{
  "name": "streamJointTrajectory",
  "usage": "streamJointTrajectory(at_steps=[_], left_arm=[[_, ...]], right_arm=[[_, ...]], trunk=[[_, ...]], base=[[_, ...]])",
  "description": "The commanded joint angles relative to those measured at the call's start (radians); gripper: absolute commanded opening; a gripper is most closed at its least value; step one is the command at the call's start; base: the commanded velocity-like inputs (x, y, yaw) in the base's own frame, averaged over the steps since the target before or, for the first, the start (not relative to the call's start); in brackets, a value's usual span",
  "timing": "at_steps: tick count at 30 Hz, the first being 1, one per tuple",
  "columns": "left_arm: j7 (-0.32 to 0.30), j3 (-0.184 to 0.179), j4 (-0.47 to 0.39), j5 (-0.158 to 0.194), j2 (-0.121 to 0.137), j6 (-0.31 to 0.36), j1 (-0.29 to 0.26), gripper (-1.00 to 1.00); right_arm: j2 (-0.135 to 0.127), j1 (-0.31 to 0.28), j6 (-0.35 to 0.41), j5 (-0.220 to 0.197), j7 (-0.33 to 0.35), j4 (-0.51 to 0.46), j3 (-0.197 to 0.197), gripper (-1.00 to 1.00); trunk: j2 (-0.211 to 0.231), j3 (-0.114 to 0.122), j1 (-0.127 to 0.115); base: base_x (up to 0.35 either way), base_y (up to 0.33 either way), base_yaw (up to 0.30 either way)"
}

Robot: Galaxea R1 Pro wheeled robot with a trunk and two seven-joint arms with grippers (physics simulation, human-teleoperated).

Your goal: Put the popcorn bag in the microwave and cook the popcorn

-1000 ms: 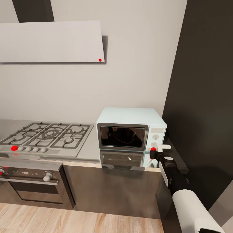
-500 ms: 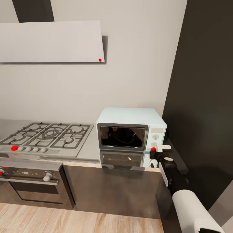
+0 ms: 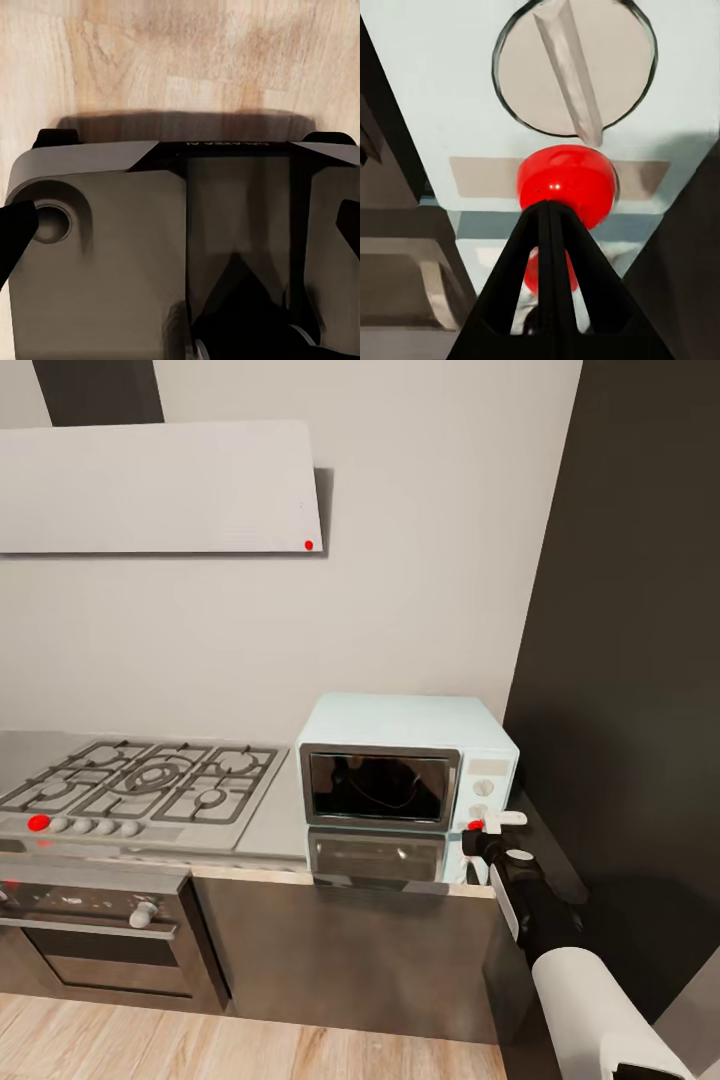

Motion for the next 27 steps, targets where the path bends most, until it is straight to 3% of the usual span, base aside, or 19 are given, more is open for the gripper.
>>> streamJointTrajectory(at_steps=[1, 15, 18, 27], left_arm=[[-0.003, -0.008, 0.001, 0.011, 0.001, -0.001, -0.001, 1.0], [-0.003, -0.008, 0.001, 0.011, 0.001, -0.002, -0.001, 1.0], [-0.003, -0.008, 0.001, 0.011, 0.001, -0.001, -0.001, 1.0], [-0.003, -0.009, 0.001, 0.011, 0.0, -0.002, -0.001, 1.0]], right_arm=[[0.001, -0.001, 0.005, 0.009, 0.002, -0.002, -0.003, -1.0], [-0.01, 0.0, 0.004, 0.002, 0.001, 0.002, -0.003, -1.0], [-0.02, -0.001, -0.011, 0.004, 0.0, 0.041, -0.005, -1.0], [-0.029, -0.001, -0.027, 0.009, 0.002, 0.057, -0.004, -1.0]], trunk=[[-0.001, -0.001, 0.0], [-0.001, -0.001, 0.0], [-0.001, -0.001, 0.0], [-0.001, -0.001, 0.0]], base=[[0.11, 0.0, 0.0], [0.1, 0.0, 0.0], [0.074, 0.0, 0.0], [-0.027, 0.0, 0.0]])
